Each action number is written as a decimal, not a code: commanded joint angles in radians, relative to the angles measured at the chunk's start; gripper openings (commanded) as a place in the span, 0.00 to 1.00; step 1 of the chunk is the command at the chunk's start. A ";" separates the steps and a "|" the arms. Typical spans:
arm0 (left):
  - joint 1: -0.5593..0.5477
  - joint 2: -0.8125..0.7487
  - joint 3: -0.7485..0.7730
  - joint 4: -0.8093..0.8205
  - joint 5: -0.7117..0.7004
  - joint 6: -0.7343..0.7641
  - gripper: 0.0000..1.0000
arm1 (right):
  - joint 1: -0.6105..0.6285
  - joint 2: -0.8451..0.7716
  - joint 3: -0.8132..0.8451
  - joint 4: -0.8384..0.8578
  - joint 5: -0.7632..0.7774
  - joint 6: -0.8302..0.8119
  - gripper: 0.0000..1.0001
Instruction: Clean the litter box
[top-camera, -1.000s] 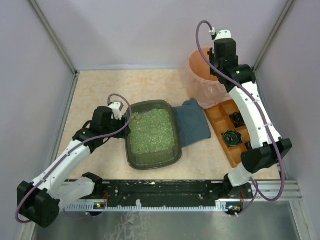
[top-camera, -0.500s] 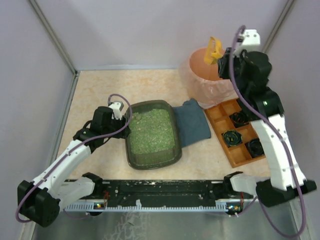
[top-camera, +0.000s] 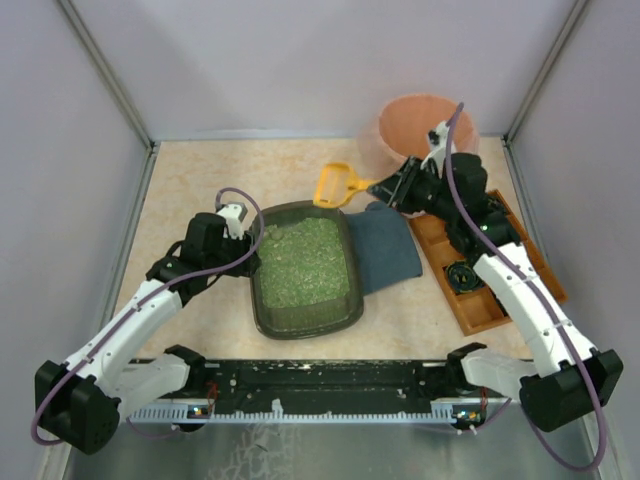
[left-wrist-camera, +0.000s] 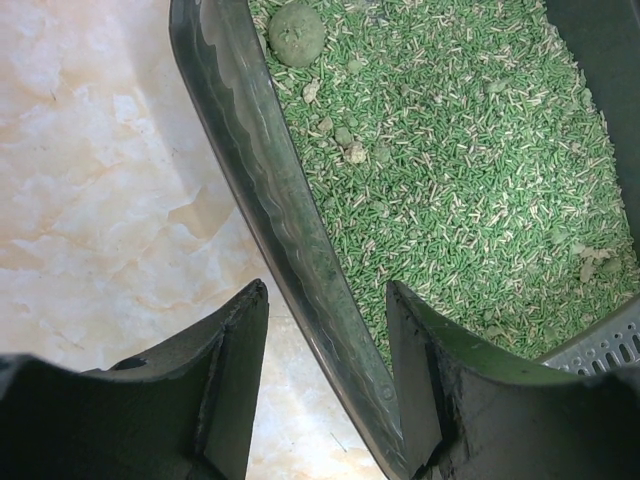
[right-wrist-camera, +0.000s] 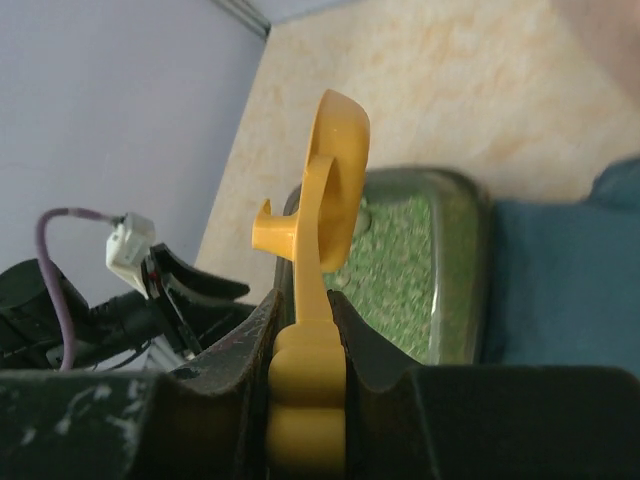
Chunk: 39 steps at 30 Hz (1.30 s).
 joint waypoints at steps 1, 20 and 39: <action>-0.005 -0.017 0.006 0.009 -0.024 -0.004 0.57 | 0.061 -0.032 -0.069 0.088 -0.050 0.202 0.00; 0.017 0.310 0.214 0.102 -0.090 0.004 0.52 | 0.219 0.251 -0.128 0.042 0.132 0.373 0.00; 0.054 0.464 0.261 0.046 -0.007 0.076 0.40 | 0.224 0.703 0.213 -0.131 0.078 0.210 0.00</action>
